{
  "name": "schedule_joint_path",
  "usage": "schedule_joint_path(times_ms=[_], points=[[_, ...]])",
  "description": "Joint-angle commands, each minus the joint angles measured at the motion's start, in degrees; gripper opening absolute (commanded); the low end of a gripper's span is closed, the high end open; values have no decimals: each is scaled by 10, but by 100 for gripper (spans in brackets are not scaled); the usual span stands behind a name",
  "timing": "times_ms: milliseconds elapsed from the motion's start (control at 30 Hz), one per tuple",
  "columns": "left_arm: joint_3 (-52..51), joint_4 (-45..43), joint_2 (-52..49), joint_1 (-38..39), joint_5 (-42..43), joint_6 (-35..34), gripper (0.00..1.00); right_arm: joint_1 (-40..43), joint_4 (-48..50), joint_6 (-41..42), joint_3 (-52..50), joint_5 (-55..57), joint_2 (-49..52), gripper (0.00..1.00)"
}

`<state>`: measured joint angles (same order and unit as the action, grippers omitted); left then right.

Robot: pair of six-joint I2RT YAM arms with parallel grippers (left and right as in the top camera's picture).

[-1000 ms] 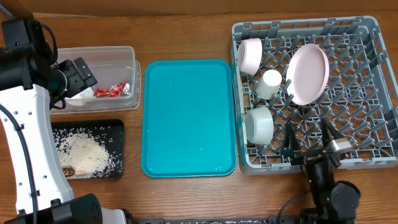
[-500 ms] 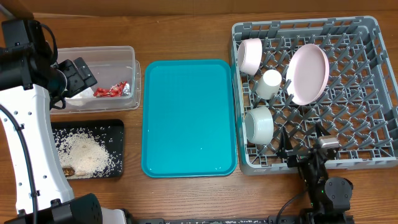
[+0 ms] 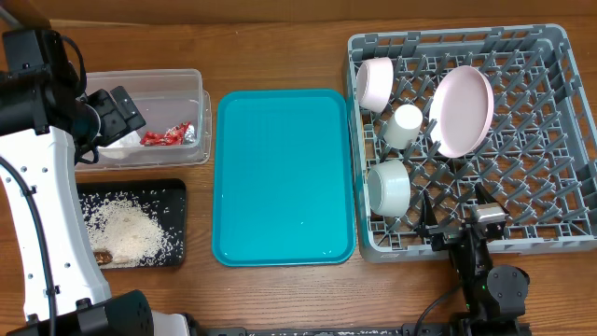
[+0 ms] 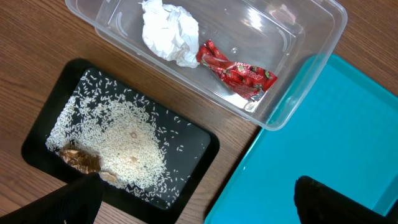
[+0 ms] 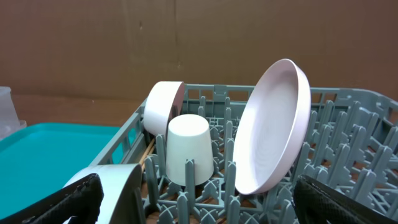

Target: Sort waste into correct bins and load items into the dishwasher

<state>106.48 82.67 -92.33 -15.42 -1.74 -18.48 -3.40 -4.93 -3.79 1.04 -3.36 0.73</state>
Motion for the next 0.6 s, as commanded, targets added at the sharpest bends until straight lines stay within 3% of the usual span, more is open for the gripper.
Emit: schedule_joint_path(times_ms=[0,567], points=[[0,-2,-3,0,2,-8,100,8,2,34,-6,9,-6,100],[0,-2,-3,0,2,-8,100,12,3,40,-6,7,-6,100]])
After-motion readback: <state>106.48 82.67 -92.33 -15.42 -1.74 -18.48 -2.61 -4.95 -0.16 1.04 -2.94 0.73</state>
